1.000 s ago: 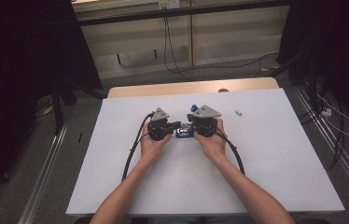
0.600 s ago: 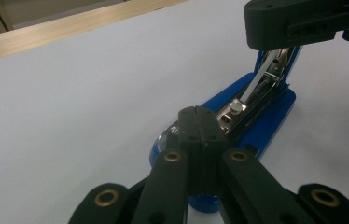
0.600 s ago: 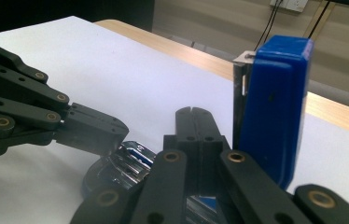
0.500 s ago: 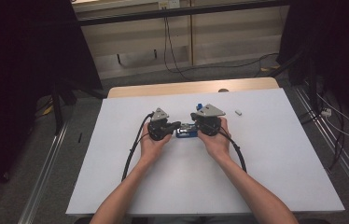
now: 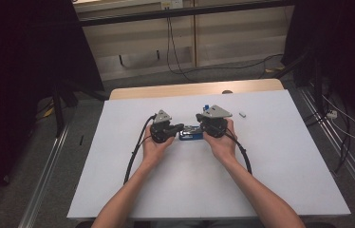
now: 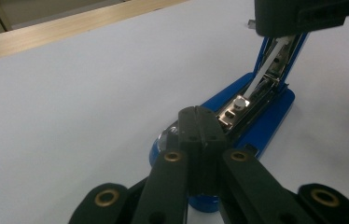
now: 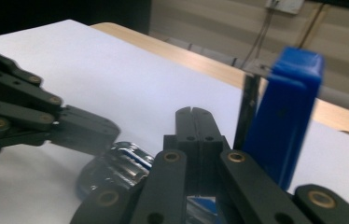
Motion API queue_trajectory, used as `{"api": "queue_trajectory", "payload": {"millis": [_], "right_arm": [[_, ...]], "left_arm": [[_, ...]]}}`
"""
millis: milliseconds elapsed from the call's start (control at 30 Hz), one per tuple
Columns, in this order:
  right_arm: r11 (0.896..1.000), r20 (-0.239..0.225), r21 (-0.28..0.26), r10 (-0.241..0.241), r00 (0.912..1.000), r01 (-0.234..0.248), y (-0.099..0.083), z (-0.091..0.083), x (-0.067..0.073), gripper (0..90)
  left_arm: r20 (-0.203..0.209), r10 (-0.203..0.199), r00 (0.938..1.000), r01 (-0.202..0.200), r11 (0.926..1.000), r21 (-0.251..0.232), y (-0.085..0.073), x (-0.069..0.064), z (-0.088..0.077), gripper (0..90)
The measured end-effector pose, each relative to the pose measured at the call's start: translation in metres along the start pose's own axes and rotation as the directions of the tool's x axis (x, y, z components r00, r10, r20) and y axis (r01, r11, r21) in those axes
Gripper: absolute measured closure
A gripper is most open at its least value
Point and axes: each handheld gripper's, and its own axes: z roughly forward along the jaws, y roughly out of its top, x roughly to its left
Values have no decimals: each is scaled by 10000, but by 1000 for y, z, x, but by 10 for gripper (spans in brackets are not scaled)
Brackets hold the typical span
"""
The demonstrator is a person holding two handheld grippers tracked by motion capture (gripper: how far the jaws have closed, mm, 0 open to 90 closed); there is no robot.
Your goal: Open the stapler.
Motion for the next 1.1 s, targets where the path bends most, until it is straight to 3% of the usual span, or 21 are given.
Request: {"api": "queue_trajectory", "payload": {"millis": [100,633,800,1100], "right_arm": [[9994,4,-51,338,9994,-338,0,-3,-8,900],[9997,293,125,210,9993,-214,-3,-11,-19,900],[9986,319,171,489,9983,-495,-6,-16,-26,900],[9993,382,254,274,9989,-284,-8,-18,-29,900]], "left_arm": [[9,5,10000,-5,10000,-4,0,0,0,900],[-9,32,10000,-32,10000,-9,0,-1,0,900],[-22,31,10000,-31,10000,-12,0,-1,0,900],[-52,51,10000,-51,10000,-42,-1,-1,0,900]]}}
